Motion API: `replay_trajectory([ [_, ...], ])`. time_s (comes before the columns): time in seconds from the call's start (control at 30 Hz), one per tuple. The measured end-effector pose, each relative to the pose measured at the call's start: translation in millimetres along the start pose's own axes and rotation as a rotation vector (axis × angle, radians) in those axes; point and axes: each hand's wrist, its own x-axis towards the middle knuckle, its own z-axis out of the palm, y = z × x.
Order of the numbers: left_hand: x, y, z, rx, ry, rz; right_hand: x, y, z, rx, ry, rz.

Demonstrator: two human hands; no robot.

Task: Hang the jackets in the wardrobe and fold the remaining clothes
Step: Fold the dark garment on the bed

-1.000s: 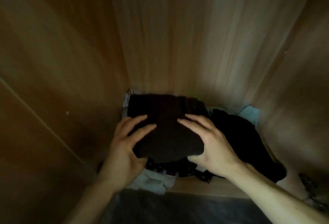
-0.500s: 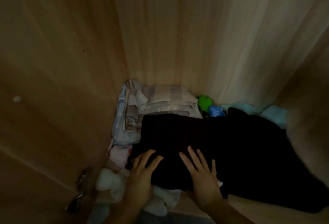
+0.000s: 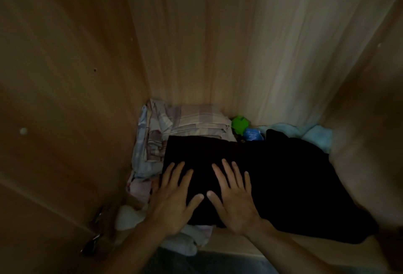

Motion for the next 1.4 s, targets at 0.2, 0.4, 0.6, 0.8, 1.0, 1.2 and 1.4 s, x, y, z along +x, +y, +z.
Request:
replay_trajectory([
  [0.2, 17, 1, 35, 0.052, -0.004, -0.009, 22, -4, 32, -0.043, -0.015, 0.037],
  [0.4, 32, -14, 80, -0.015, 0.091, 0.039, 37, 10, 74, -0.088, 0.072, 0.037],
  [0.6, 53, -16, 73, -0.013, -0.088, 0.003, 51, 22, 79, -0.089, 0.038, 0.022],
  [0.8, 38, 8, -21, -0.146, -0.496, -0.08, 27, 5, -14, -0.114, -0.297, 0.022],
  [1.0, -78, 26, -105, 0.045, -0.529, 0.094, -75, -36, -144, -0.1, -0.286, 0.007],
  [1.2, -121, 62, -291, -0.084, -0.138, 0.015, -127, -109, -309, -0.105, -0.291, -0.055],
  [1.4, -156, 106, -478, -0.269, -0.157, -0.018, -150, -185, -468, -0.075, -0.327, -0.063],
])
